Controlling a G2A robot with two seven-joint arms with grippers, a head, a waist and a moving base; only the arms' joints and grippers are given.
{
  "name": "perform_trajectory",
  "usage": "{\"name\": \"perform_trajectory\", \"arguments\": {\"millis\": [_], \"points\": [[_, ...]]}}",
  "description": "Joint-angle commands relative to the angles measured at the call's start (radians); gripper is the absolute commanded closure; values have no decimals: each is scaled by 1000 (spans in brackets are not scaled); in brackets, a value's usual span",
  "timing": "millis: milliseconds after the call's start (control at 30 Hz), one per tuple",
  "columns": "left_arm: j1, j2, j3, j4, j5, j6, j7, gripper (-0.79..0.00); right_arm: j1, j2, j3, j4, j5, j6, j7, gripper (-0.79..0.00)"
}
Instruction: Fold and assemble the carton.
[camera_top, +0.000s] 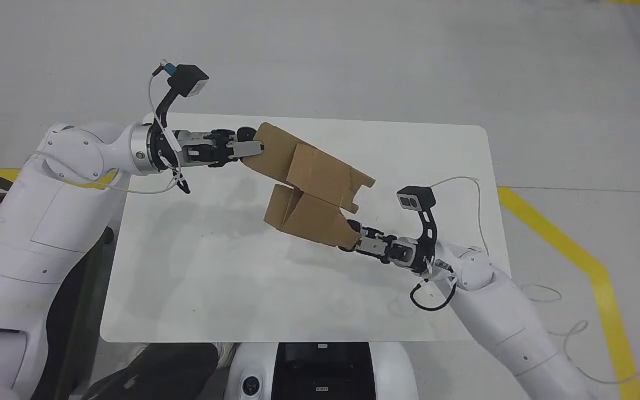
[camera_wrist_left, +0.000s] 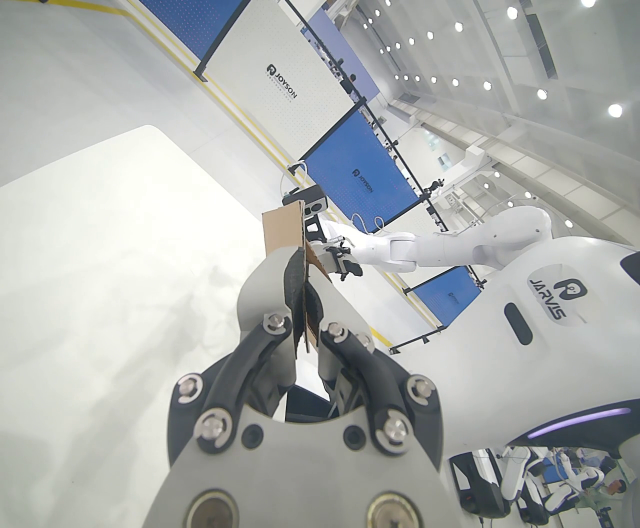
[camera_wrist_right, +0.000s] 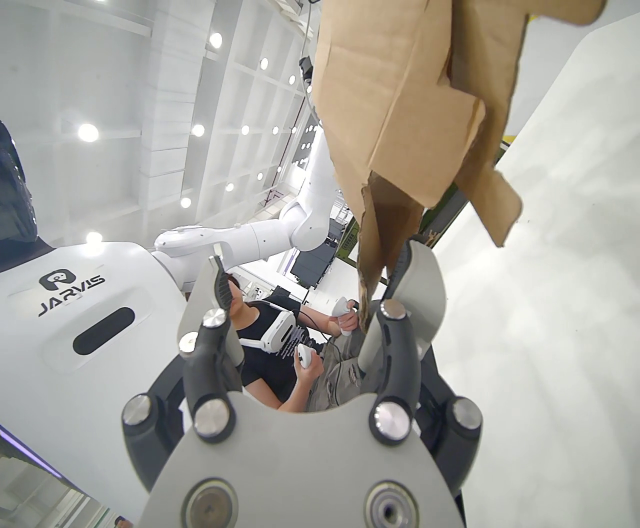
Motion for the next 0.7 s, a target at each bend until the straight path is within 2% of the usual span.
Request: {"name": "perform_trajectory", "arguments": {"millis": [0,200,433,667], "points": [[0,0,0,0,0,0,0,0,0,-1,1,-3,-4,1,0,-545],[0,0,0,0,0,0,0,0,6,-6,-3,-7,-22,14,-11,-459],[0,0,0,0,0,0,0,0,16,-13,-8,3,-51,29,-37,-437],[0,0,0,0,0,0,0,0,24,-20,-13,12,-88,47,-66,-348]]}}
